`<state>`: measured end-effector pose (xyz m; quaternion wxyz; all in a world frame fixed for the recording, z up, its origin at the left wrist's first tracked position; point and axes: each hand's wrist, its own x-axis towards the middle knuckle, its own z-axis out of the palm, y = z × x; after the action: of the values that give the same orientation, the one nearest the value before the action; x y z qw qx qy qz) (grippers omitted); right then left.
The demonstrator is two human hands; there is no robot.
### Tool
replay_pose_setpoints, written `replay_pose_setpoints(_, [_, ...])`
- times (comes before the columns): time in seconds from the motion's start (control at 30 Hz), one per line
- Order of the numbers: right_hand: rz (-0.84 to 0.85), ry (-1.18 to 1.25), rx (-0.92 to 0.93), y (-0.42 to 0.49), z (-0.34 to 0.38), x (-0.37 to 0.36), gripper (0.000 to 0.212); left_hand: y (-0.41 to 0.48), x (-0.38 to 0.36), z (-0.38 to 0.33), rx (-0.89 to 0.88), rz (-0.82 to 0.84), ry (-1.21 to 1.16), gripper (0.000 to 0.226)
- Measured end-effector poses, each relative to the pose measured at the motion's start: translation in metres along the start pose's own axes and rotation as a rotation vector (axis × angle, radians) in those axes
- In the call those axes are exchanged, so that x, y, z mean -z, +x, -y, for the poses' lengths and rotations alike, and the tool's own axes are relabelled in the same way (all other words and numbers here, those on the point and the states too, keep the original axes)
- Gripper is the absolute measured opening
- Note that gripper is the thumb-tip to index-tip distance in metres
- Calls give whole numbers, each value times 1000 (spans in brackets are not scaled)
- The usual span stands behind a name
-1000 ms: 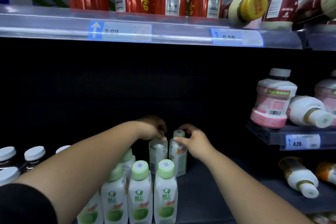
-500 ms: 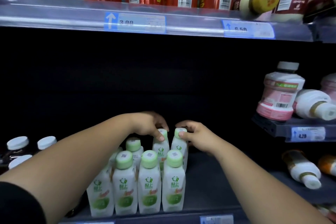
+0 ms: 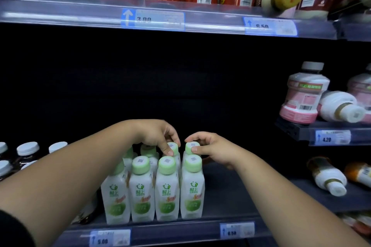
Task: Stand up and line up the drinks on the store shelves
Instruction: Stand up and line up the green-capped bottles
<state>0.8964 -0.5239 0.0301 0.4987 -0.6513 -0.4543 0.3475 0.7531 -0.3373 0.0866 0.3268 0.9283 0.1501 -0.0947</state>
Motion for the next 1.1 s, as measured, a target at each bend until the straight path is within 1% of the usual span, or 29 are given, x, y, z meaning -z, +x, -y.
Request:
replay_pose_setpoints(0.17, [-43,15,-10,-5,-1,-7,24,-3,-5,3,-2,-39,-14,36])
replay_pose_setpoints(0.33, [-70,17,-10,-11,0,-14,25,-14,-8,9,-17,-92,46,37])
replay_pose_setpoints(0.4, [-82,21,2,-12,1,-17,26,-23,-8,16,-29,-129,47,44])
replay_pose_setpoints(0.47, [-111,-13,35,-13,4,-21,32,-35,-8,21,-36,-174,57,56])
replay_pose_setpoints(0.6, [-172,-211,139,-25,22,-34,50,-72,-13,28,-76,-276,81,70])
replay_pose_setpoints(0.7, [-240,-478,181,-41,23,-48,69,-100,-27,37,-82,-398,286,96])
replay_pose_setpoints(0.77, [-268,-644,145,-48,16,-64,79,-116,-42,49,-59,-456,322,108])
replay_pose_setpoints(0.83, [-277,-806,92,-51,10,-79,81,-123,-59,58,-43,-477,335,109])
replay_pose_setpoints(0.9, [-303,-880,58,-52,11,-87,81,-123,-68,63,-49,-508,385,105])
replay_pose_setpoints(0.97, [-313,-848,35,-54,15,-88,82,-122,-69,62,-48,-531,387,98])
replay_pose_setpoints(1.1, [-341,-804,2,-69,20,-93,94,-124,-73,61,-72,-603,446,92])
